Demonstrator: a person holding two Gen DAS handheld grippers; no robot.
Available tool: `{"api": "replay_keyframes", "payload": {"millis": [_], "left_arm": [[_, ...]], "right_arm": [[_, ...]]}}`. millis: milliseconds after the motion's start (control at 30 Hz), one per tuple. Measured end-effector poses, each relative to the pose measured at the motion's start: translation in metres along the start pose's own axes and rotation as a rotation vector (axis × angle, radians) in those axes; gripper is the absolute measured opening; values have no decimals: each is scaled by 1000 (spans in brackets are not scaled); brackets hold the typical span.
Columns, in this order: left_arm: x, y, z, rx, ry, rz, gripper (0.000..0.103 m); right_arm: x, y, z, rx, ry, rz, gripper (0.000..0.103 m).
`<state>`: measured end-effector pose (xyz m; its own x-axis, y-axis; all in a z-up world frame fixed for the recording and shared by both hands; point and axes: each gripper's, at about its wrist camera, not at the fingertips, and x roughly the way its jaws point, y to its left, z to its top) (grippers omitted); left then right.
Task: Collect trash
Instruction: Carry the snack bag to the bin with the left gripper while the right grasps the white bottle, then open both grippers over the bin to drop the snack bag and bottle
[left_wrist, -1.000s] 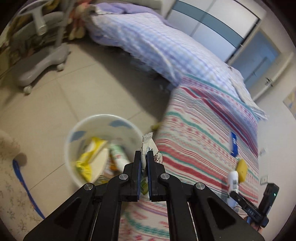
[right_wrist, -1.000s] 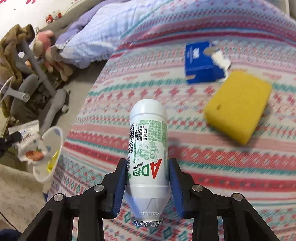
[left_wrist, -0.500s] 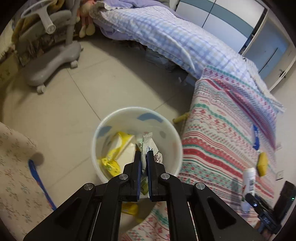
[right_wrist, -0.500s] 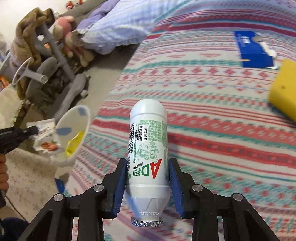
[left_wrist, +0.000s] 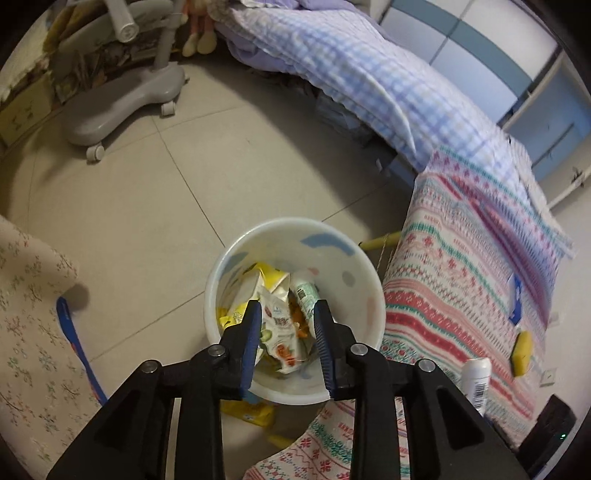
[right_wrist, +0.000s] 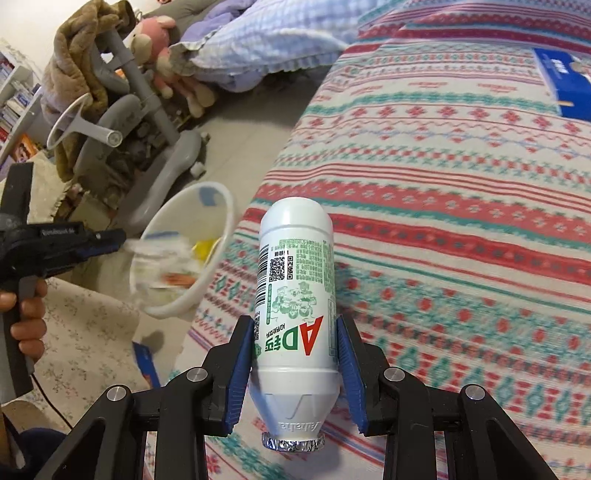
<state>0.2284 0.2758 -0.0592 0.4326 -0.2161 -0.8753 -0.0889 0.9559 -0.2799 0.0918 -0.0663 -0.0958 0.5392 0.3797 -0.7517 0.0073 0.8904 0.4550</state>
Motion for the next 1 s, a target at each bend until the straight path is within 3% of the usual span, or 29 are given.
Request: {"api": "replay_keyframes", "payload": {"millis": [300,467,667,800,900,1000], "left_arm": [[-5,14,4,-108,-18,-38,37],[-4,17,6,-136,-16,-55,37],[-2,17,8,-146,-19,-64,37],[-1,13,9,-139,-15,-70,37],[-2,9,10,-130,-17,-76,37],[0,2,11,-111,-14,-80,37]], "right_arm": [[20,32,17,19,-28,53,40],[57,76,37,9,-20,109,40],[96,126,55,-68,-6,99,40],[123,136,59,-92,22,66,51],[136,134,53,-117,60,24,51],[126,117,46,-83,56,43,51]]}}
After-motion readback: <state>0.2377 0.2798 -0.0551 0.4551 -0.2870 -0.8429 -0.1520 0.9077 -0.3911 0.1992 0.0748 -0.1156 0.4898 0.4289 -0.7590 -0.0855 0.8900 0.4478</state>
